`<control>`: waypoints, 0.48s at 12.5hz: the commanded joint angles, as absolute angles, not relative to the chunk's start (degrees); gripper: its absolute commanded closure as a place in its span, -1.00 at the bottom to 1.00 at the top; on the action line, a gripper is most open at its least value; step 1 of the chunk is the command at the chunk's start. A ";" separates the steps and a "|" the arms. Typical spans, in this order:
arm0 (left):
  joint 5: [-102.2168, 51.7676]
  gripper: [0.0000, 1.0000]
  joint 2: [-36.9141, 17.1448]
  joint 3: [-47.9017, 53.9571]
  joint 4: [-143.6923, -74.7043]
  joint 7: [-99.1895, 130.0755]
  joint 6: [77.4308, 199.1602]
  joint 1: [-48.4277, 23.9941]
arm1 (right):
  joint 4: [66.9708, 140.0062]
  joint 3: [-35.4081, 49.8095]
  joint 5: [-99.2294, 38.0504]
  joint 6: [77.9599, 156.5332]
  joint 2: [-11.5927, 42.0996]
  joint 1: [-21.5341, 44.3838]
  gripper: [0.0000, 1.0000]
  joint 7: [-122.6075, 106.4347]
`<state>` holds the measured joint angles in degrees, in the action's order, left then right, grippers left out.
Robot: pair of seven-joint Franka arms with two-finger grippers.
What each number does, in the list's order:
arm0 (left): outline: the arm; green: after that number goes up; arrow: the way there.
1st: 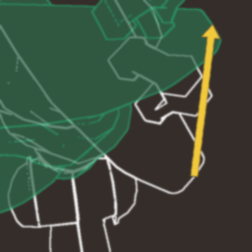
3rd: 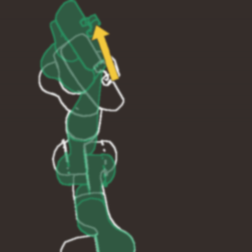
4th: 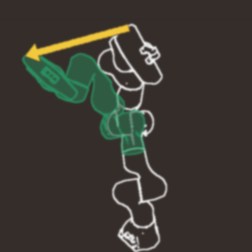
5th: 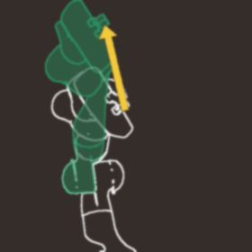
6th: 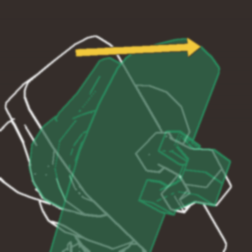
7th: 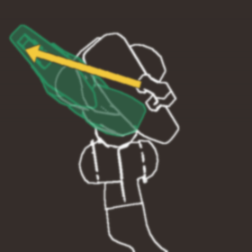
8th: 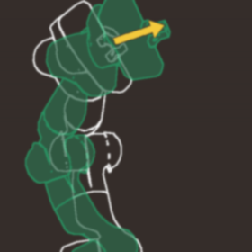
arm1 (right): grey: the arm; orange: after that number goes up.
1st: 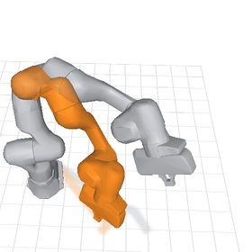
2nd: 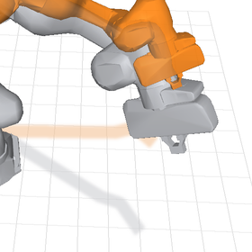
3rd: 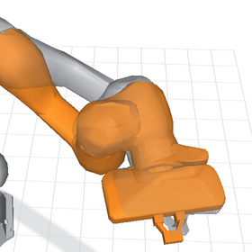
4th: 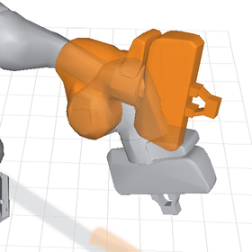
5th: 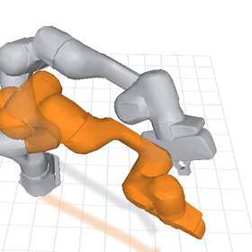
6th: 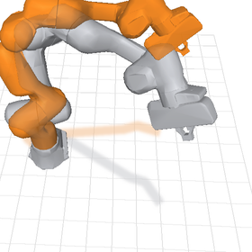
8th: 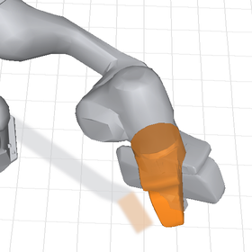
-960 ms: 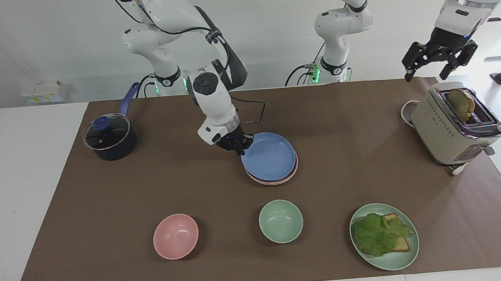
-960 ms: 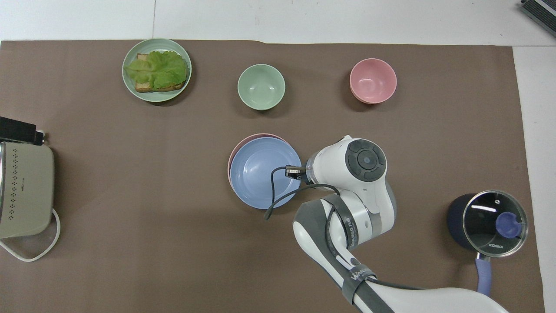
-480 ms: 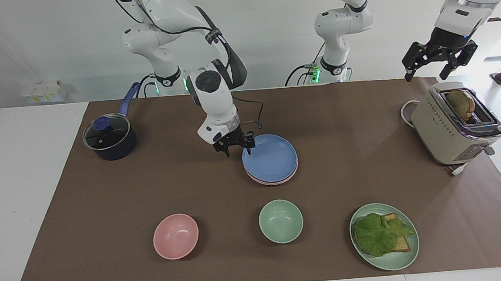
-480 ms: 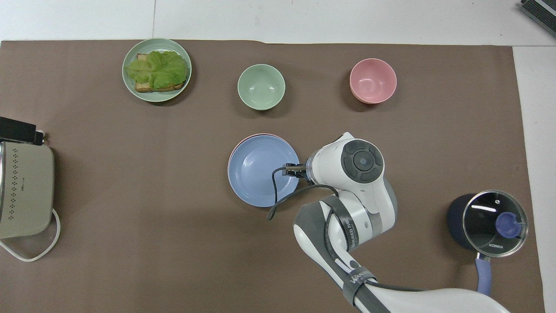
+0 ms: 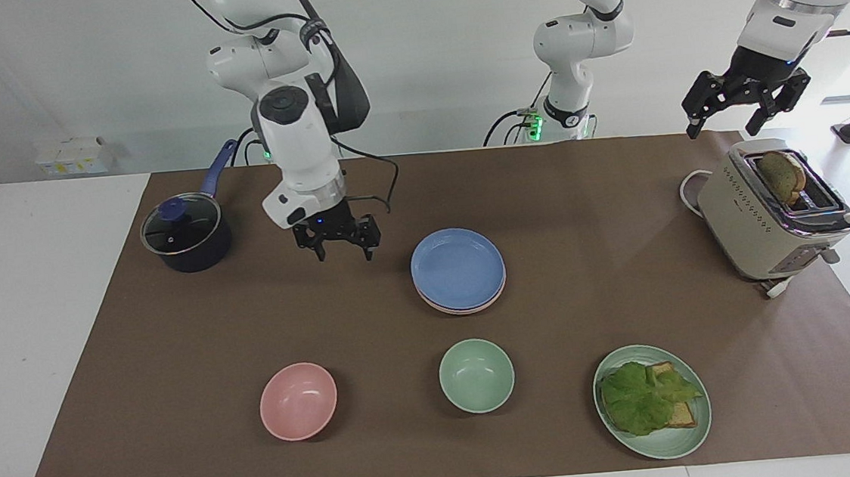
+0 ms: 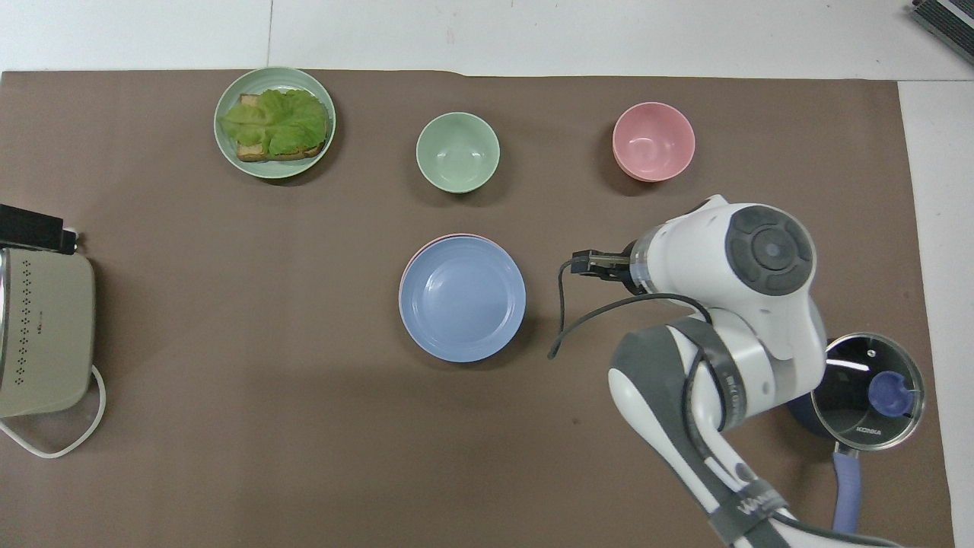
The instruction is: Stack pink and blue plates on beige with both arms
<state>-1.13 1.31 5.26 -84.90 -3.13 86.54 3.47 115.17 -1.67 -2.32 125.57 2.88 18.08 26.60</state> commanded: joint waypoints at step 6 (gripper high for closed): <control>-0.35 -1.00 1.67 5.27 -85.17 -3.69 85.78 3.52 | 110.33 -1.14 -0.44 108.93 -8.09 2.74 -1.00 17.50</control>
